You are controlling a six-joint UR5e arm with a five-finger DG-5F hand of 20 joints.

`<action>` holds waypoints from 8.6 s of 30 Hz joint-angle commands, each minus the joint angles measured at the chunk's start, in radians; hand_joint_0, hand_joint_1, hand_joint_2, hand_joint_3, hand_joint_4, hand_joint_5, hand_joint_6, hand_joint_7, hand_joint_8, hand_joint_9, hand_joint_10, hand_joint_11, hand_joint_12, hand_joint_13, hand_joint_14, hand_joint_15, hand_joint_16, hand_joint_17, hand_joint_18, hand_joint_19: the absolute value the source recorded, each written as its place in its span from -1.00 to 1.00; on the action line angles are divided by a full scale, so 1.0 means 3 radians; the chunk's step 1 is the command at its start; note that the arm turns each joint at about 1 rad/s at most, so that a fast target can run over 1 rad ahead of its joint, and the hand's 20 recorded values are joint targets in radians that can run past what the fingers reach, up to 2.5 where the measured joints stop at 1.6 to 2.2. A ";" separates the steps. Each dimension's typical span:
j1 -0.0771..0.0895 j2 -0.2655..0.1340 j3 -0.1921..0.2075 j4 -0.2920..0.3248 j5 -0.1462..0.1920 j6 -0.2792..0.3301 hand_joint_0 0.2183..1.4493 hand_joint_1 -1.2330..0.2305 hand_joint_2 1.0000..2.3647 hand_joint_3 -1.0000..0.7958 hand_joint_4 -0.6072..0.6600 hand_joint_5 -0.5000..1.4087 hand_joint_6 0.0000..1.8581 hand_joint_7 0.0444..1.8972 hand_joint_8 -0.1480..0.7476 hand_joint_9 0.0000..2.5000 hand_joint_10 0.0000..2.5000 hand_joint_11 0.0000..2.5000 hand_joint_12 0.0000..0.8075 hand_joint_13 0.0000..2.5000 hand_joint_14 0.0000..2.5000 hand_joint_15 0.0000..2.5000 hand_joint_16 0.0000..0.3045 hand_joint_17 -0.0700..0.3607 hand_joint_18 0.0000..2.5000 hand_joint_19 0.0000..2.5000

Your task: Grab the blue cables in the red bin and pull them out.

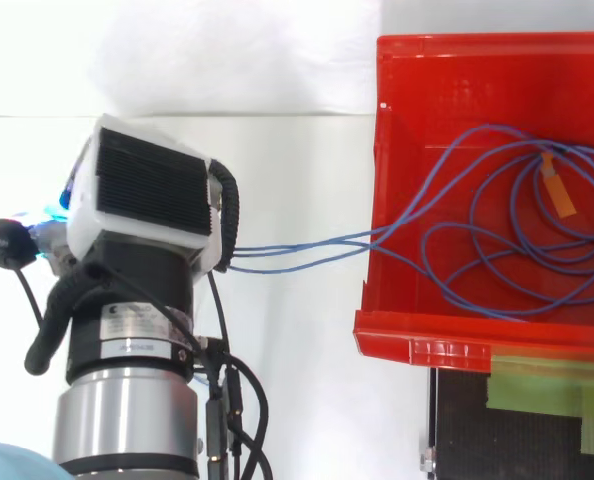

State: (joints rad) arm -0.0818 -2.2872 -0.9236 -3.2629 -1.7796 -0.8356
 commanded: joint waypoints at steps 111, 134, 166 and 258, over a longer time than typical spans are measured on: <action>0.0083 0.0000 -0.0485 0.0696 -0.0030 0.1735 -0.11 -0.40 -1.00 -1.00 0.17 0.35 -0.21 -0.43 -0.03 -0.26 -0.99 -0.05 -0.19 -0.25 0.75 -0.19 -0.69 -0.19 -0.17 -0.02; 0.0094 0.0000 -0.0485 0.0696 -0.0030 0.1735 0.01 -0.55 -1.00 -1.00 0.12 0.34 -0.29 -0.36 -0.05 -0.25 -0.99 -0.06 -0.25 -0.23 0.66 -0.15 -0.72 -0.22 -0.19 0.00; 0.0104 0.0000 -0.0485 0.0685 -0.0030 0.1740 0.23 -0.70 -0.99 -0.82 0.08 -0.03 0.26 -0.69 -0.09 -0.30 -0.99 -0.02 -0.24 -0.27 0.71 -0.16 -0.71 -0.21 -0.20 0.00; 0.0155 0.0005 -0.0485 0.0655 -0.0148 0.1673 -0.11 -0.32 -1.00 -1.00 0.18 0.15 -0.02 -0.55 -0.04 -0.32 -0.99 -0.03 -0.19 -0.31 0.77 -0.23 -0.69 -0.18 -0.22 -0.01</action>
State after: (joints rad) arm -0.0357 -2.2860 -1.0692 -3.0628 -1.8232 -0.3347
